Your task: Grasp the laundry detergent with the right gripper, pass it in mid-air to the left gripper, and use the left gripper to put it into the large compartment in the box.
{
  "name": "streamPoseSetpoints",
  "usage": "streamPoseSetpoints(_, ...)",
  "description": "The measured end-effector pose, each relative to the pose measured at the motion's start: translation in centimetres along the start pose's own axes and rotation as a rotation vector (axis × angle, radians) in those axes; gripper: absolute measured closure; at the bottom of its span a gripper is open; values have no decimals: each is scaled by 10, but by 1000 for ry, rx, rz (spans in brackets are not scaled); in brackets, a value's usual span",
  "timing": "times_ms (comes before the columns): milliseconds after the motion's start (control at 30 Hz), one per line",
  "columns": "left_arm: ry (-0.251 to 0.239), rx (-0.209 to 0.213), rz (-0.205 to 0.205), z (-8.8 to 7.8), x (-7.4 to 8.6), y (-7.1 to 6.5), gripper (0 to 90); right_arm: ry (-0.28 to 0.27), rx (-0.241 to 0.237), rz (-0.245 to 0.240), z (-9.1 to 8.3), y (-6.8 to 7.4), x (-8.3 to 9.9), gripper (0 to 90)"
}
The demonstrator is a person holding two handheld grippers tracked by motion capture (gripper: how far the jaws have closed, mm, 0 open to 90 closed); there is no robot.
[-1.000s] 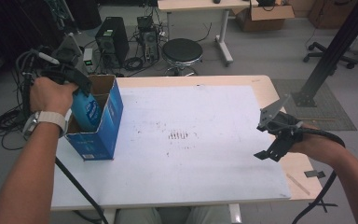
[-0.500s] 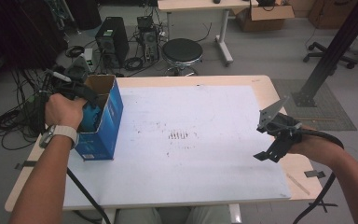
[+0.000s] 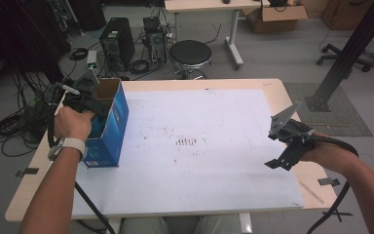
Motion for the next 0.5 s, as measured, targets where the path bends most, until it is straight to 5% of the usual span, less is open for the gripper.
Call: streamPoseSetpoints(500, 1, 2, 5, 7, 2, 1, 383, 1, -1, -3, 1, 0, -2, 66)
Point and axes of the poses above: each handheld gripper's, and its own axes: z roughly forward along the jaws, x roughly out of its underside, y roughly to its left, the point moved 1 cm from there along z, roughly forward along the jaws, and after that the axes turned 5 degrees about x, right-handed, at the moved point
